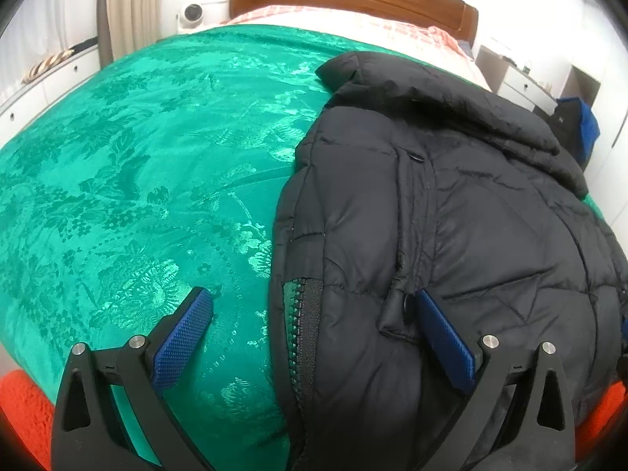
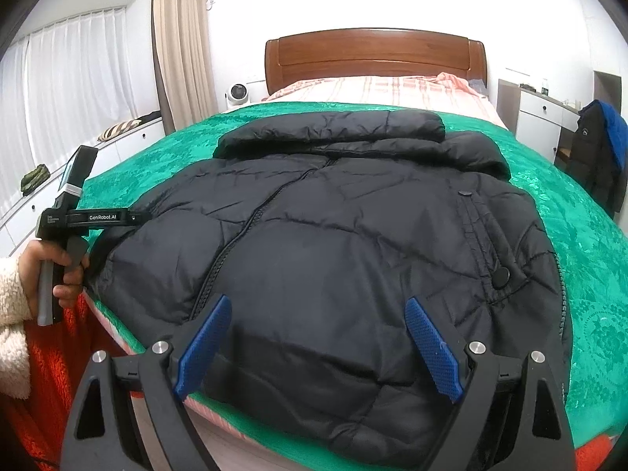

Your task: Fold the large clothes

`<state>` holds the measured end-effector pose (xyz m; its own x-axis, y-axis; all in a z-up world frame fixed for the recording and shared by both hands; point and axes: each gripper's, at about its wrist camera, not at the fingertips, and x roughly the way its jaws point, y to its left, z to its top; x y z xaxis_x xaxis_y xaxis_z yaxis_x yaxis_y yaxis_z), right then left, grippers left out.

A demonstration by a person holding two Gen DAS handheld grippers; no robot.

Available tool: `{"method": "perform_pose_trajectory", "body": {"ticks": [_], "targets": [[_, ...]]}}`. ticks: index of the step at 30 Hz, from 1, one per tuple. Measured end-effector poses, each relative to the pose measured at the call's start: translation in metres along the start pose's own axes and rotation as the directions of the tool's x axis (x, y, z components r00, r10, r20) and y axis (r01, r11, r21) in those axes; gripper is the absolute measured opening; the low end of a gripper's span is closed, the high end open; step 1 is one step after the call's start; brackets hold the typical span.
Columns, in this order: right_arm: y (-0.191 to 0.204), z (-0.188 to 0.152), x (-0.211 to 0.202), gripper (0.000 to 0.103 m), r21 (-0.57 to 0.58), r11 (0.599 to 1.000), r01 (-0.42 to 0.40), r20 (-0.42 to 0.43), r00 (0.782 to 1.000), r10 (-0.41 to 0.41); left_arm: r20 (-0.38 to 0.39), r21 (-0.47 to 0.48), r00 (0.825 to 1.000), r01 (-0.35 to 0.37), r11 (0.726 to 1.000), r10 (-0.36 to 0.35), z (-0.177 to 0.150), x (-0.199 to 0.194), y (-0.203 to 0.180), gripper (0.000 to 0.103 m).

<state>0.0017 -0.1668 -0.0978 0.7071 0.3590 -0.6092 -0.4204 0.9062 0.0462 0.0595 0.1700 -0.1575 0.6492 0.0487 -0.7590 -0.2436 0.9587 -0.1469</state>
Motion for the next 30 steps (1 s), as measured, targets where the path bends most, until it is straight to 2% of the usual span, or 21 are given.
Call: {"method": "perform_pose_trajectory", "body": {"ticks": [30], "targets": [[0.0026, -0.0016, 0.0035, 0.09, -0.004, 1.0, 0.002, -0.011, 1.0, -0.002, 0.01, 0.006, 1.0, -0.012, 1.0, 0.012, -0.0017, 0.0004, -0.0016, 0.103]]}}
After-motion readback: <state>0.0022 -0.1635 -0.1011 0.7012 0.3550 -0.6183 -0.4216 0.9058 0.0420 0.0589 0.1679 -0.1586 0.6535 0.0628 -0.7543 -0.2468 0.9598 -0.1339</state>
